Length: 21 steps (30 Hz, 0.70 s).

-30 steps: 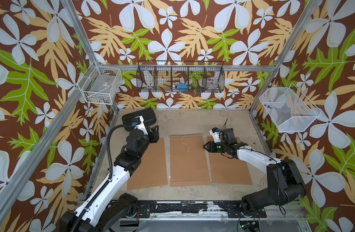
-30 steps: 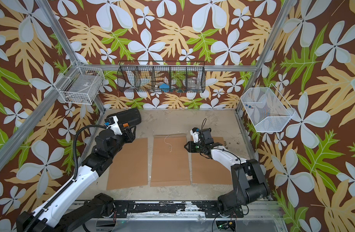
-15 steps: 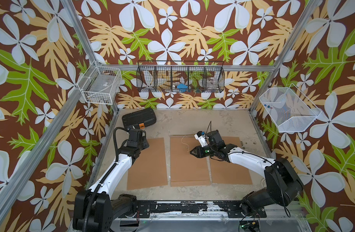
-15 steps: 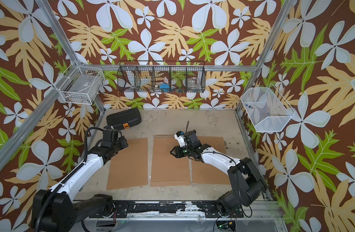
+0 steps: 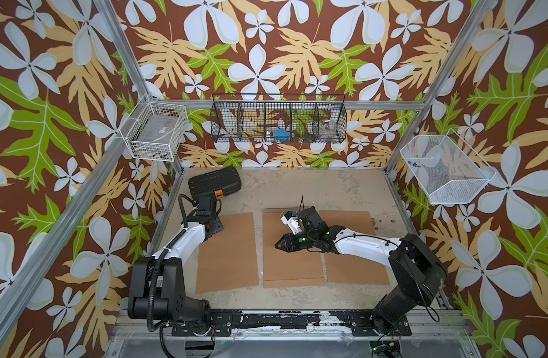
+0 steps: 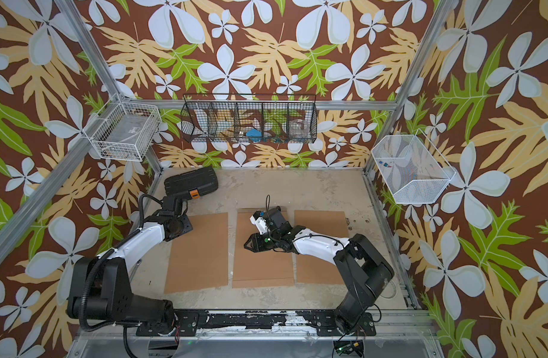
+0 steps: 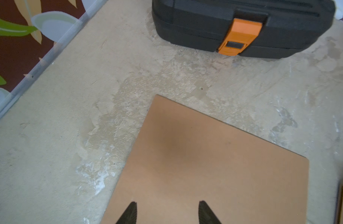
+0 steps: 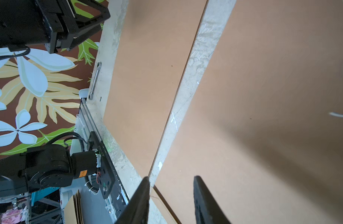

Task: Open the file bag
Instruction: Pick up the file bag from the center of the board.

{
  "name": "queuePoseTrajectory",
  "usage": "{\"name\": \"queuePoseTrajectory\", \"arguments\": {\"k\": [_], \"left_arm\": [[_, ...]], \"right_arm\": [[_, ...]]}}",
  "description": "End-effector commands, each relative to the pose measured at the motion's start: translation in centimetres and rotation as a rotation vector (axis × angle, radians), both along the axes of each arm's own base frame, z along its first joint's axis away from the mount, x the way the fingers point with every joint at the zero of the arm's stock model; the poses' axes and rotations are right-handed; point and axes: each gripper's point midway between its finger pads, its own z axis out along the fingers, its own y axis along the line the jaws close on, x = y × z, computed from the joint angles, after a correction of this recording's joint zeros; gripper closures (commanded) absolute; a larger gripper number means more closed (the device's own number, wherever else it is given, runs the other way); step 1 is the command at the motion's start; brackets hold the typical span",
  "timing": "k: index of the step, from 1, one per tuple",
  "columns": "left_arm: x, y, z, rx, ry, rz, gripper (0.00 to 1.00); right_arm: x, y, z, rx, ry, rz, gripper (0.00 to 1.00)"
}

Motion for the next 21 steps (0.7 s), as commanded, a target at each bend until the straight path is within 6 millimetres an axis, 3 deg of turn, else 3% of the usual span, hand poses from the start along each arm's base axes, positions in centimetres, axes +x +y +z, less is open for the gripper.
{"name": "queuePoseTrajectory", "arguments": {"k": [1, 10, 21], "left_arm": [[-0.3, 0.0, -1.1, -0.023, 0.040, -0.003, 0.45], [-1.8, 2.7, -2.8, -0.043, 0.077, 0.053, 0.45], [-1.7, 4.8, -4.4, -0.056, 0.121, 0.060, 0.45]], "right_arm": [[0.0, 1.7, -0.1, 0.030, 0.038, -0.010, 0.61], [-0.6, 5.5, -2.2, -0.003, 0.080, 0.045, 0.58], [-0.1, 7.1, -4.6, -0.048, 0.114, 0.049, 0.58]]}}
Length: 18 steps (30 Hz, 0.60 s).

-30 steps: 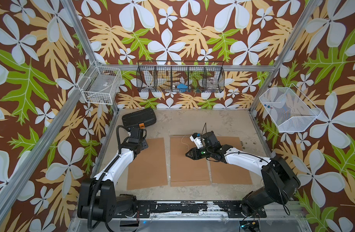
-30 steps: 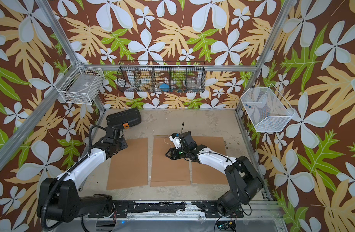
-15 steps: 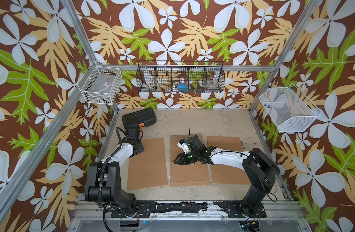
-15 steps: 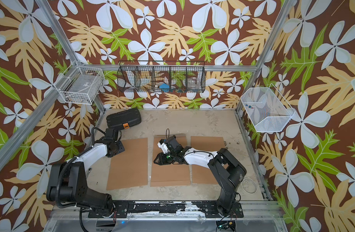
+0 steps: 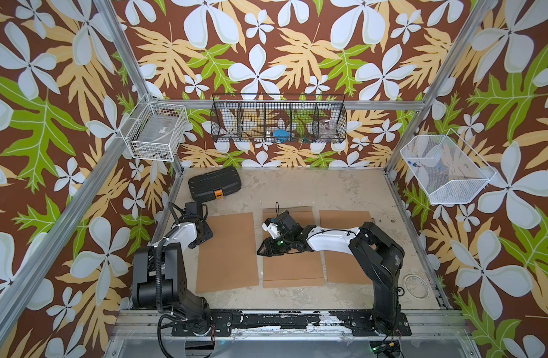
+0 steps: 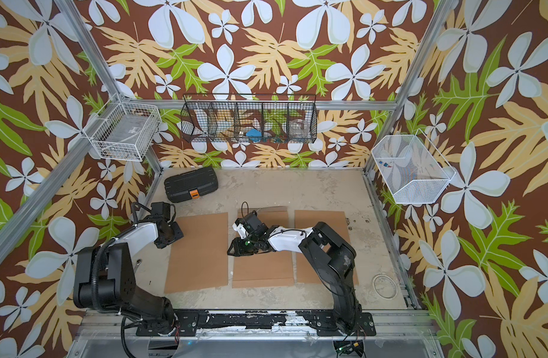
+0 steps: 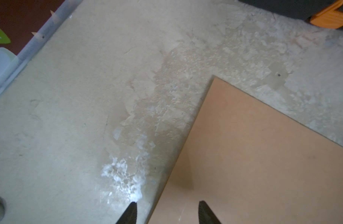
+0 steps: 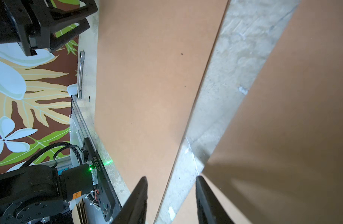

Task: Open the file bag
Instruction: Pick up the file bag from the center of the board.

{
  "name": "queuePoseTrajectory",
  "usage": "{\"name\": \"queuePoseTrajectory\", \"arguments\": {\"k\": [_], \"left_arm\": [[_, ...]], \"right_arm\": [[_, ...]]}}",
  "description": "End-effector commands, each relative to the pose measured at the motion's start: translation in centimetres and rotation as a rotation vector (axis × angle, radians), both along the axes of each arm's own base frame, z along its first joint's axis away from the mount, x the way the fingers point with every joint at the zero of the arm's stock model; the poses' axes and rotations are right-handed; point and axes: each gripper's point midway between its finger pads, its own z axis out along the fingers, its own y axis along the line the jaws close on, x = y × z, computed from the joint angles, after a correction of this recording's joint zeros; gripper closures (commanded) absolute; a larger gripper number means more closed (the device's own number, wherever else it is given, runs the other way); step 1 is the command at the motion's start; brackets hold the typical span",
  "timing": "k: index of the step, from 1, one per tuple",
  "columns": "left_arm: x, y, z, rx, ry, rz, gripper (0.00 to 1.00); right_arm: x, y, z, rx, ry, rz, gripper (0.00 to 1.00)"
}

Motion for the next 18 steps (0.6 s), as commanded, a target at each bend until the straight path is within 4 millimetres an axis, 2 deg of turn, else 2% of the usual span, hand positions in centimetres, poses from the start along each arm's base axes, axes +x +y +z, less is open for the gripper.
{"name": "queuePoseTrajectory", "arguments": {"k": [1, 8, 18], "left_arm": [[0.4, -0.1, -0.3, -0.015, 0.003, -0.030, 0.45], [0.3, -0.3, -1.4, -0.030, 0.041, -0.045, 0.47], [-0.3, -0.2, -2.1, -0.029, 0.076, -0.037, 0.47]], "right_arm": [[0.2, 0.4, -0.3, -0.011, 0.002, 0.000, 0.58], [0.5, 0.5, -1.3, -0.046, 0.008, -0.008, 0.58], [0.9, 1.2, -1.9, -0.048, 0.027, -0.011, 0.58]]}}
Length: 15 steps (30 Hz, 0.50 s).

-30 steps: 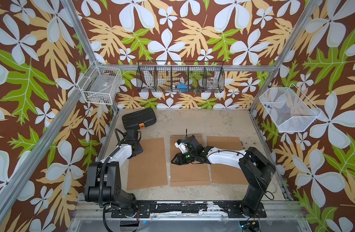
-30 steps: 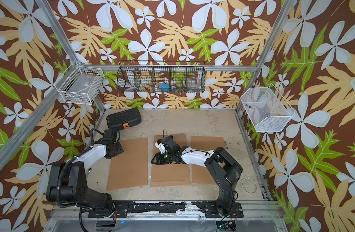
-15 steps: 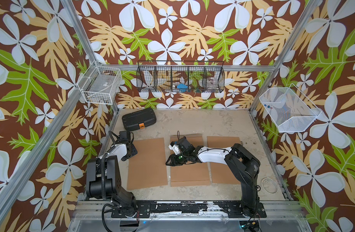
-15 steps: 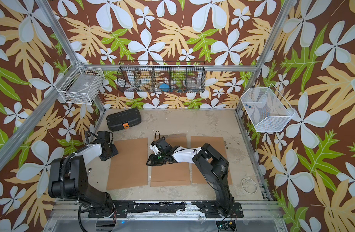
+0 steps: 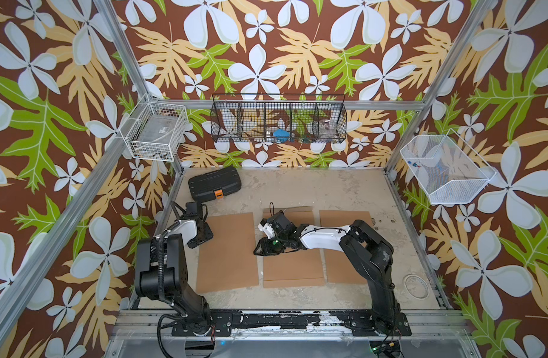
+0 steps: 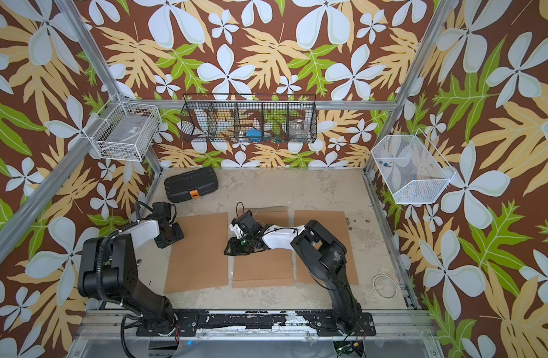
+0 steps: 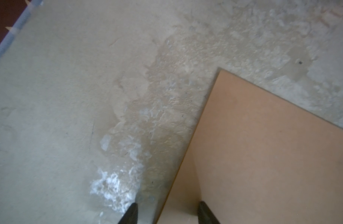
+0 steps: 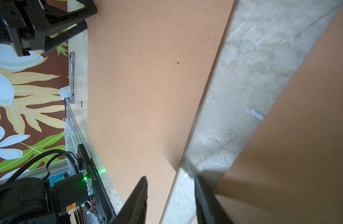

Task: Open the file bag
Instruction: Pick up the file bag from the center of the board.

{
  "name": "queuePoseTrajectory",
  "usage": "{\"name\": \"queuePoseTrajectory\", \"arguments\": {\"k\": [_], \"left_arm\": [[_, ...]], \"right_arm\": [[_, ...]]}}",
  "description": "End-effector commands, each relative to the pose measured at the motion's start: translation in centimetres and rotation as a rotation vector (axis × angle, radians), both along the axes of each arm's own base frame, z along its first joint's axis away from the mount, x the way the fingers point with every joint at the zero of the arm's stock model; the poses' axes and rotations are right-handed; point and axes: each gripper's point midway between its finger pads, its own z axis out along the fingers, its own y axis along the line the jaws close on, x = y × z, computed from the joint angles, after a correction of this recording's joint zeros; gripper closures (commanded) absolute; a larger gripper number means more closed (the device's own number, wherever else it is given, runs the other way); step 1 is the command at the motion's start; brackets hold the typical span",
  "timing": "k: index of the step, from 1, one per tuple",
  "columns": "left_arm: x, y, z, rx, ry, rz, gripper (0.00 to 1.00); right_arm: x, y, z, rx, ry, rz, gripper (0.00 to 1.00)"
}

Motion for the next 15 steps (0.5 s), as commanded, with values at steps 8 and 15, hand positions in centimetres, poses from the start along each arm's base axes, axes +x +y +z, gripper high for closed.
{"name": "queuePoseTrajectory", "arguments": {"k": [8, 15], "left_arm": [[-0.8, -0.7, -1.1, -0.044, 0.043, -0.018, 0.48], [-0.8, -0.8, -1.3, -0.052, 0.048, -0.021, 0.50]], "right_arm": [[0.5, 0.2, -1.0, -0.033, 0.014, -0.017, 0.58], [0.7, 0.1, -2.0, -0.060, 0.025, -0.039, 0.58]]}}
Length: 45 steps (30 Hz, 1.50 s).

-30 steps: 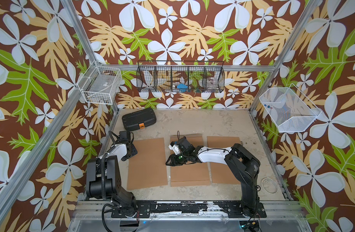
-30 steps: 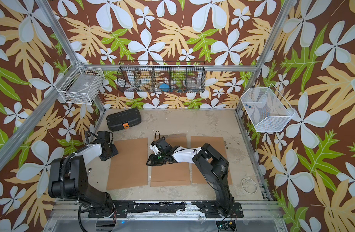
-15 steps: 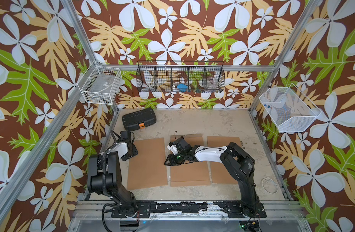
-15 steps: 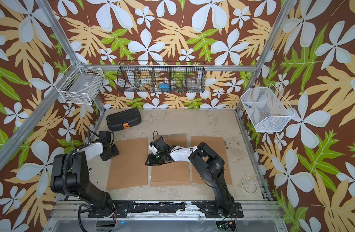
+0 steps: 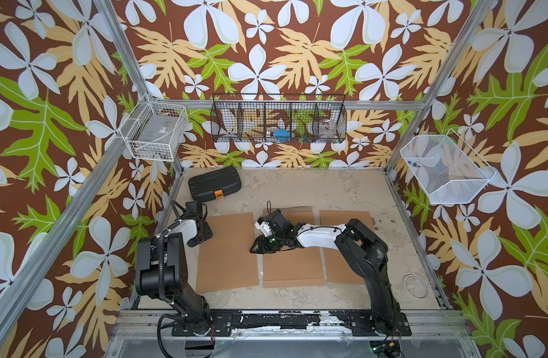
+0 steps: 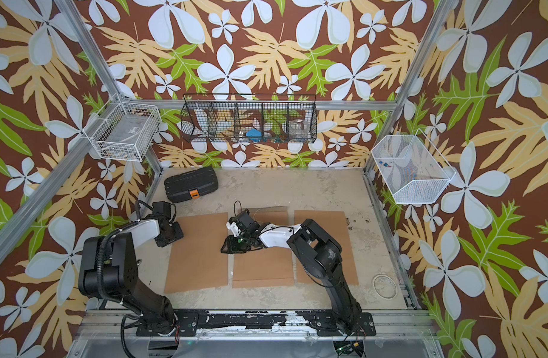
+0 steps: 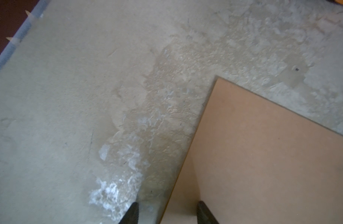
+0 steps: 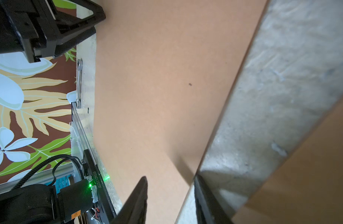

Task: Open the file bag
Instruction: Pick up the file bag from the center of the board.

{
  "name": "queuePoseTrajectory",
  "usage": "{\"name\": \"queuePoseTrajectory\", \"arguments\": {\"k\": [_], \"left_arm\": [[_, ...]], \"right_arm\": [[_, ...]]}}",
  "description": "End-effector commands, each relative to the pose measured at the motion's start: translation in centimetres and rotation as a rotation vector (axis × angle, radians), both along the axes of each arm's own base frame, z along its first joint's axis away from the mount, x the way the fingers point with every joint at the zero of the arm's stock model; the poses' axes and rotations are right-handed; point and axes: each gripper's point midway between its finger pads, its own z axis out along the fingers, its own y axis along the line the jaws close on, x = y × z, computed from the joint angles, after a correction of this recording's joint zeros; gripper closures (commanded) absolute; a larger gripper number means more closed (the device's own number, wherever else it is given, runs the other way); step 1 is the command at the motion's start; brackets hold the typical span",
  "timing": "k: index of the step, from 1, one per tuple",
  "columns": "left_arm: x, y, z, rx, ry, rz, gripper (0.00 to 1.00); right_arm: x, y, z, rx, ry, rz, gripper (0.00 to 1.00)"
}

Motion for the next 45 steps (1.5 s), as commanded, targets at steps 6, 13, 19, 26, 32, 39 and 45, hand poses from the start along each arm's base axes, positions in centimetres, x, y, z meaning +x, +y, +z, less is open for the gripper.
{"name": "queuePoseTrajectory", "arguments": {"k": [6, 13, 19, 26, 32, 39, 45], "left_arm": [[-1.5, -1.3, -1.3, -0.073, 0.066, -0.014, 0.54], [-1.6, -1.8, -1.7, -0.102, 0.073, -0.027, 0.69], [-1.7, -2.2, -1.9, -0.123, 0.076, -0.034, 0.72], [-1.9, -2.6, -2.1, -0.145, 0.078, -0.040, 0.72], [-2.0, -2.9, -2.1, -0.157, 0.078, -0.045, 0.73], [-1.9, -3.1, -2.2, -0.167, 0.076, -0.052, 0.74], [-1.9, -3.2, -2.2, -0.172, 0.078, -0.054, 0.75]], "right_arm": [[0.3, -1.4, -1.9, -0.096, 0.016, -0.063, 0.58], [0.5, -1.0, -1.6, -0.081, 0.009, -0.069, 0.59], [0.8, -0.8, -1.8, -0.089, 0.007, -0.071, 0.60], [0.9, 0.0, -1.5, -0.053, 0.012, -0.063, 0.61], [1.1, 1.0, 0.0, 0.004, 0.004, -0.048, 0.66], [1.2, 1.6, 0.5, 0.020, 0.000, -0.044, 0.70], [1.3, 1.7, 0.9, 0.037, -0.008, -0.052, 0.74]]}}
